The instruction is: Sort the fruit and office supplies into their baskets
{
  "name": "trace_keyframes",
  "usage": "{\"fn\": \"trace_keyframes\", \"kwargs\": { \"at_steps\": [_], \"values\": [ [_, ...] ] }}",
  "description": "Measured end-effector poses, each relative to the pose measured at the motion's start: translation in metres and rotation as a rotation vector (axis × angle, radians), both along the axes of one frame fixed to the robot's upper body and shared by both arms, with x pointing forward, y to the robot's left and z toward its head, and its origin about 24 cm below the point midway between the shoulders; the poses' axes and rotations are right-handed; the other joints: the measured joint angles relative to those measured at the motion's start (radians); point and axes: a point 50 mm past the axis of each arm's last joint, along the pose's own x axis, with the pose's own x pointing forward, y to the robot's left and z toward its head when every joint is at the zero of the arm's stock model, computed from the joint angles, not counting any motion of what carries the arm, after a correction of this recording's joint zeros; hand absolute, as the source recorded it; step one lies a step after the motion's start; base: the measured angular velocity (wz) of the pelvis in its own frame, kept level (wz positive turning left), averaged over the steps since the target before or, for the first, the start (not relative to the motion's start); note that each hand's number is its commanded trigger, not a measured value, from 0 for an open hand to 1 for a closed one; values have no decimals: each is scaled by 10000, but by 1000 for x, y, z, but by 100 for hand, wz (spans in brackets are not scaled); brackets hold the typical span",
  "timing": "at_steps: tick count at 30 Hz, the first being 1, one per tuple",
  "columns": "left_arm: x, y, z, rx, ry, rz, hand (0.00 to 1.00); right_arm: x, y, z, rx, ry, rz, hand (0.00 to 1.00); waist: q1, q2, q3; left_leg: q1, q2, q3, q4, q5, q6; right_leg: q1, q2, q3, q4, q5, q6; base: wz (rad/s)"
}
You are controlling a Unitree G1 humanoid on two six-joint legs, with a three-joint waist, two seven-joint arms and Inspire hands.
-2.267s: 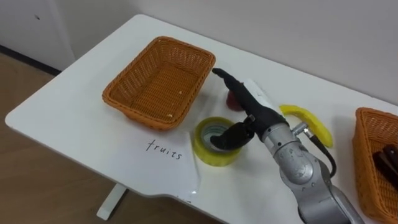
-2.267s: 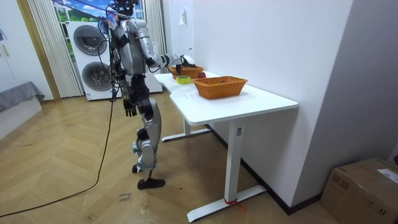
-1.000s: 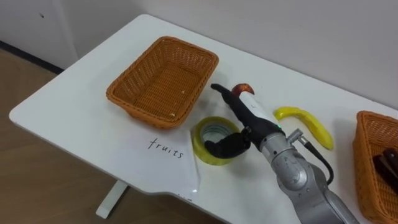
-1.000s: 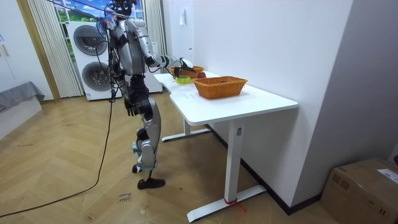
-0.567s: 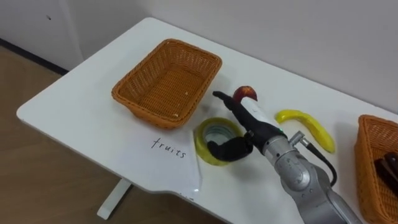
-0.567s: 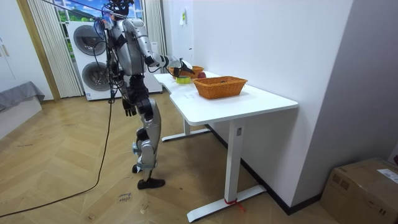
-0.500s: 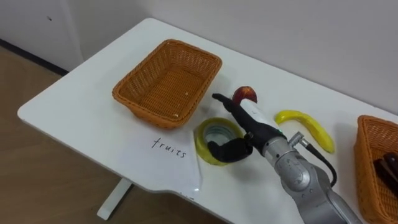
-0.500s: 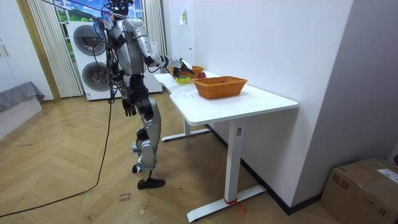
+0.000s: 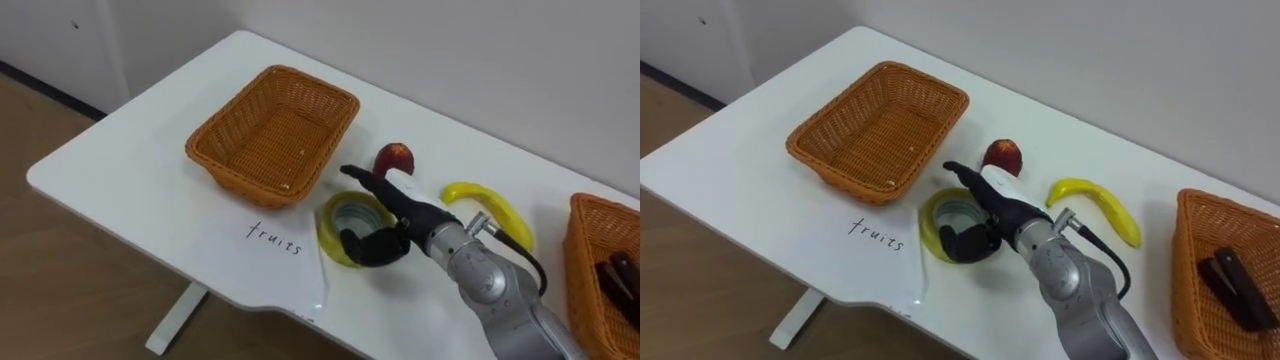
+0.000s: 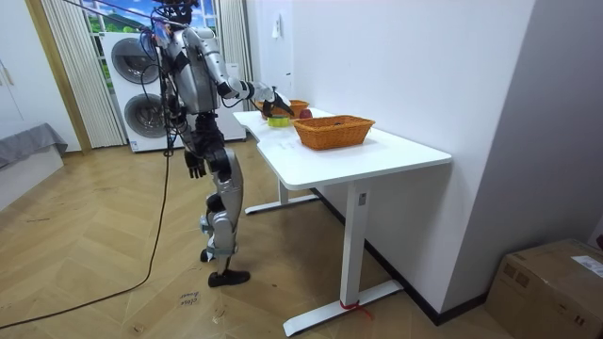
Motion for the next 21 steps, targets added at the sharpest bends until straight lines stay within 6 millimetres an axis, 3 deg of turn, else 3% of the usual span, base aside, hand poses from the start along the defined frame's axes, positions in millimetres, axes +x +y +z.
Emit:
{"fn": "trace_keyframes", "kwargs": {
  "at_steps": [21],
  "values": [
    [4, 3, -1, 40, -29, 343, 0, 0, -17, 7, -865, 856, 173, 0, 2, 25, 45, 15, -2, 92, -28, -22, 47, -89, -33, 118, 133, 46, 28, -1]
  ]
}}
